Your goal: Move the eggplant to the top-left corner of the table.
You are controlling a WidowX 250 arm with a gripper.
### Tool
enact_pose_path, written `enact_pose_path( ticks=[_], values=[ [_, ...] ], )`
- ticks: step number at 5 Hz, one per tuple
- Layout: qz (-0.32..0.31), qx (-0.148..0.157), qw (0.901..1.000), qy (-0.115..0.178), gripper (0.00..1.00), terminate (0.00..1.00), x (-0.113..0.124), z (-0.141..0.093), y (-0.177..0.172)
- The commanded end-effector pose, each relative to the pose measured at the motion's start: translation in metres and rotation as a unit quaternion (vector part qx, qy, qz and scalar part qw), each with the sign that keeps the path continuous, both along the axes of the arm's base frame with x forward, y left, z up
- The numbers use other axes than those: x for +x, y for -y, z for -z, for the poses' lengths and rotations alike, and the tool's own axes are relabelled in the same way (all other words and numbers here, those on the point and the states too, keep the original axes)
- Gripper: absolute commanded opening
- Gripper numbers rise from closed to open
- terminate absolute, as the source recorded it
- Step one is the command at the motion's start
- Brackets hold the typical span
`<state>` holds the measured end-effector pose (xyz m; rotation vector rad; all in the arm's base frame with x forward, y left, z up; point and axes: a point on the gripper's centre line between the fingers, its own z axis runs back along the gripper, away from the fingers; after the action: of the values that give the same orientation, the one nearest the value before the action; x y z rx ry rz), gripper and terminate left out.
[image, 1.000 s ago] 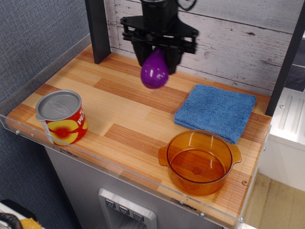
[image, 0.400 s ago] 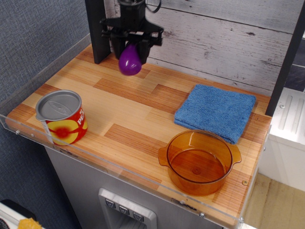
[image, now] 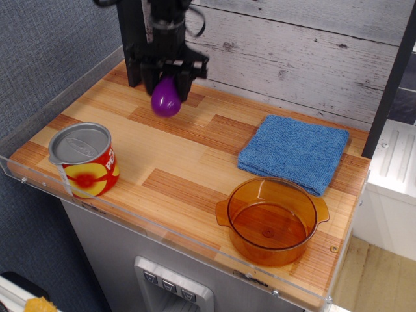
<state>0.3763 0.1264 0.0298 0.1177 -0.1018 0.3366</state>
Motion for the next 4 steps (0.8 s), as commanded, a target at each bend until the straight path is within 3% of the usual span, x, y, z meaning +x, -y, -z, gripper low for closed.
enact_pose_path(
  ticks=[1, 2, 3, 4],
  values=[
    [-0.021, 0.008, 0.9995, 0.023, 0.0, 0.0, -0.0124, -0.0049, -0.0194],
    [-0.032, 0.005, 0.999, 0.03, 0.0, 0.0, -0.0161, -0.0029, -0.023],
    [-0.038, 0.0, 0.9989, 0.027, 1.0, 0.0, -0.0174, -0.0002, -0.026],
    [-0.041, 0.0, 0.9989, 0.025, 1.0, 0.0, -0.0176, -0.0003, -0.0286]
  ],
)
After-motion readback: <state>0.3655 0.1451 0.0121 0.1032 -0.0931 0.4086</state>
